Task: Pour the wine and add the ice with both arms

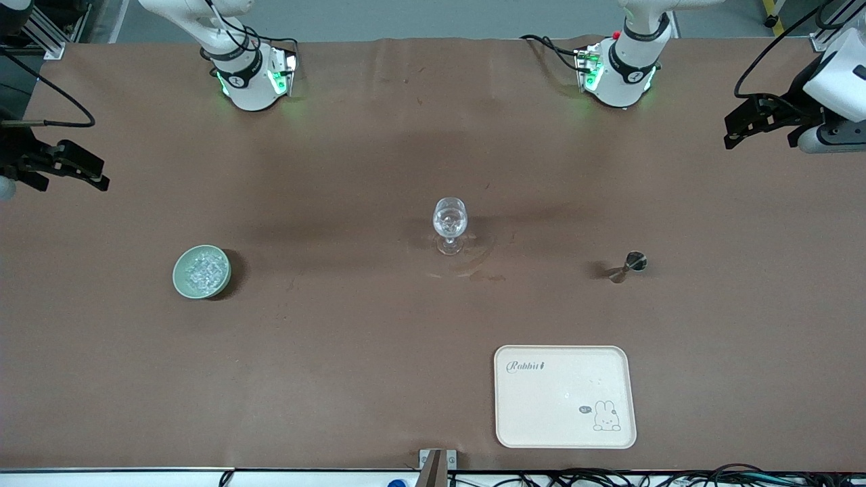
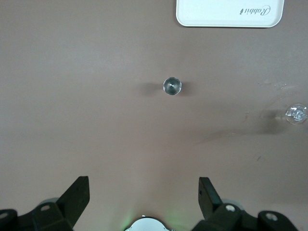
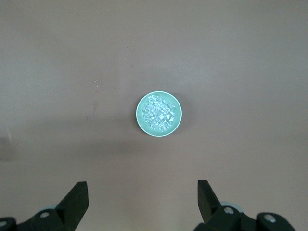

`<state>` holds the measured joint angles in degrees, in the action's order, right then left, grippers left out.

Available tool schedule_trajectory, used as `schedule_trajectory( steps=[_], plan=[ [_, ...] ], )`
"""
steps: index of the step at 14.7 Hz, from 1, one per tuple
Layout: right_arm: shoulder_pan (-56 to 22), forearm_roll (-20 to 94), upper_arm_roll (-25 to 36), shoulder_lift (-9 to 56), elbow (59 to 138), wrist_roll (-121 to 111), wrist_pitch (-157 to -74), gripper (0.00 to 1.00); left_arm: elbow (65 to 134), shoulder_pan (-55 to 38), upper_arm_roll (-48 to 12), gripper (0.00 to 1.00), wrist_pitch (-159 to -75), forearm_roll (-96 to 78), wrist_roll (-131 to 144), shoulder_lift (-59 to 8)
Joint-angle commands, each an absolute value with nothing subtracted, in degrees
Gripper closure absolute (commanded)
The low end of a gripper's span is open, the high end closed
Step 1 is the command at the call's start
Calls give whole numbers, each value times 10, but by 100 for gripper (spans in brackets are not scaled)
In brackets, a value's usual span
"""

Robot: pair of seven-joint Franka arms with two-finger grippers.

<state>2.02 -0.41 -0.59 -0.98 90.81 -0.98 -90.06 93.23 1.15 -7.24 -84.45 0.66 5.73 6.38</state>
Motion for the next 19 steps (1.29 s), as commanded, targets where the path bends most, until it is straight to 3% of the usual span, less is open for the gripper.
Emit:
schedule_trajectory(
  steps=[1, 9, 15, 19],
  plan=[
    [26, 0, -8, -16, 919, -18, -908, 0, 921, 13, -75, 0, -845, 0, 66, 59],
    [25, 0, -7, -14, 924, -18, -914, 0, 909, 16, -71, 0, -839, 7, 59, 26],
    [30, 0, -6, -2, 1018, -19, -1039, 0, 911, 30, -72, 0, -848, -18, 69, -37],
    [50, -1, -6, 59, 1056, -19, -1121, 0, 913, 37, -71, 0, -869, -48, 164, -90]
  ],
)
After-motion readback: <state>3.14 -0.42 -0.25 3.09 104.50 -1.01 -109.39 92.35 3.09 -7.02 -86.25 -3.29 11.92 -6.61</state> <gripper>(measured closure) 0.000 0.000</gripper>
